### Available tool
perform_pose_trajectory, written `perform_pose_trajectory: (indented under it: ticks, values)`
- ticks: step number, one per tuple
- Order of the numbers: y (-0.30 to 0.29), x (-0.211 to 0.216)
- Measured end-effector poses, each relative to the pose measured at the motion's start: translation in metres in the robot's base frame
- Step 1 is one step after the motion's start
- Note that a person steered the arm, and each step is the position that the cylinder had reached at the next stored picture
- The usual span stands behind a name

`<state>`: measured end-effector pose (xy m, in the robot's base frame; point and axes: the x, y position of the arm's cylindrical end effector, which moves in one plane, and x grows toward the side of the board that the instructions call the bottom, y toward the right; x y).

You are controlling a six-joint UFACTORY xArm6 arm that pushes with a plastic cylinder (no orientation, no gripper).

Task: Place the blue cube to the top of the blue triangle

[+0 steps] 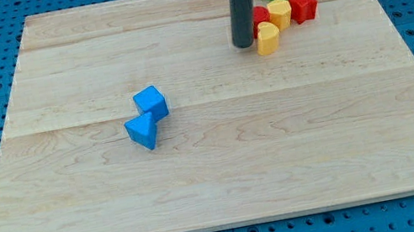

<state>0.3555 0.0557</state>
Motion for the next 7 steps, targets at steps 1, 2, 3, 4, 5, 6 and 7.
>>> perform_pose_trajectory:
  ticks: [1, 2, 3, 4, 5, 6, 7]
  values:
    - [-0.008, 0.061]
    - [-0.045, 0.131]
    - [-0.103, 0.179]
    - [-0.187, 0.208]
    - [-0.221, 0.176]
    - [-0.164, 0.132]
    - [-0.139, 0.099]
